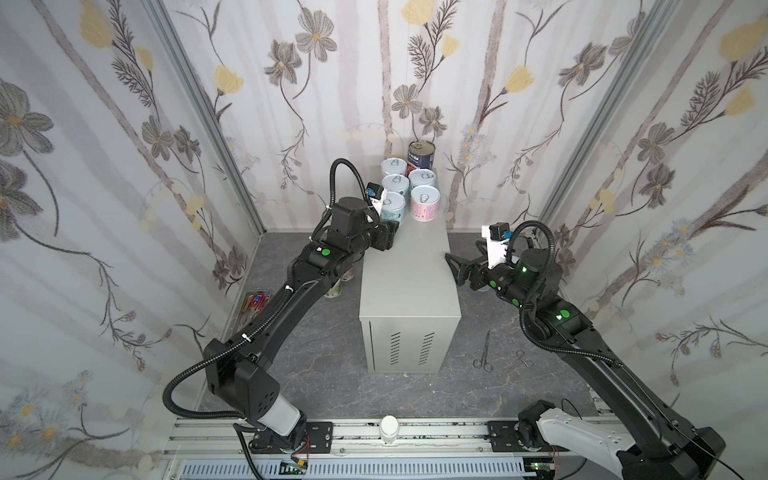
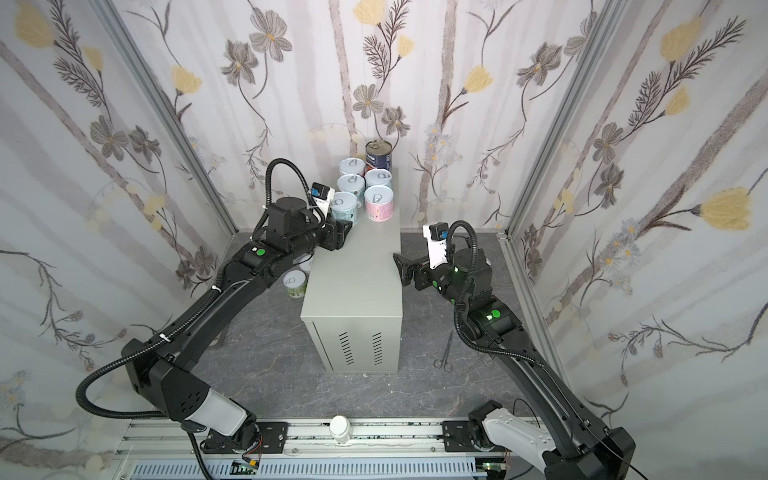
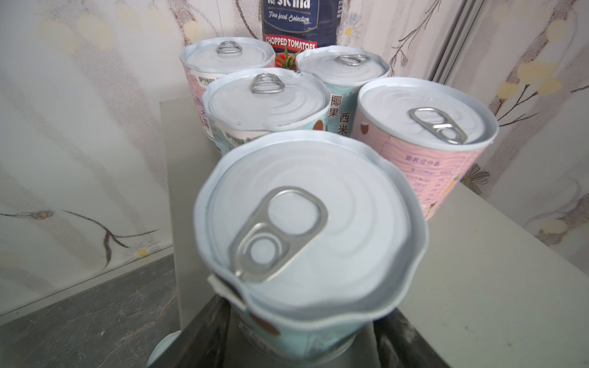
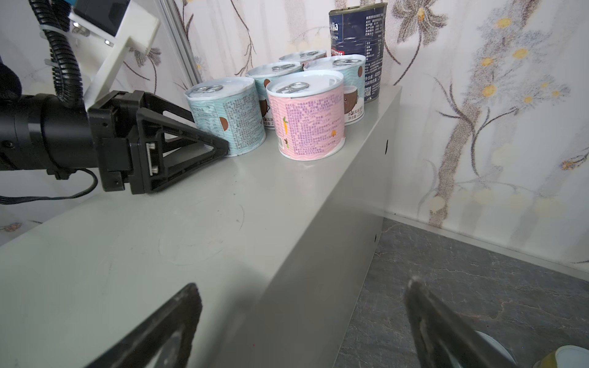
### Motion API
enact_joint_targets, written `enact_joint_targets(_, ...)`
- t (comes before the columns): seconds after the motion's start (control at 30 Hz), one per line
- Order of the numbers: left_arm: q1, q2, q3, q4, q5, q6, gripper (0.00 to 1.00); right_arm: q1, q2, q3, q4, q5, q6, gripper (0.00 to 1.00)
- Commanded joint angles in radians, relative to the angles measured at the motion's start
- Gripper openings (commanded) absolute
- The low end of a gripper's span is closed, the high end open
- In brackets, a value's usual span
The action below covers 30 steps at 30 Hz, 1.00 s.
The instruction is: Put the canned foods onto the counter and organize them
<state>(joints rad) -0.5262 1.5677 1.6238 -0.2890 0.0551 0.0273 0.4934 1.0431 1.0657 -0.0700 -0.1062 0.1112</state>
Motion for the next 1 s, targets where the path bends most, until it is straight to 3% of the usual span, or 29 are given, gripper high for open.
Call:
enact_joint_targets(0.0, 0.002, 0.012, 0.02, 0.016, 0.023, 0.021, 0.69, 0.0, 0.003, 0.008, 0.048, 0.008, -0.019, 1.0)
enact_joint_targets(0.97, 0.002, 0.049, 0.051, 0.002, 0.04, 0.011, 0.71, -0.001, 0.044, 0.011, 0.055, 0.018, -0.029, 1.0)
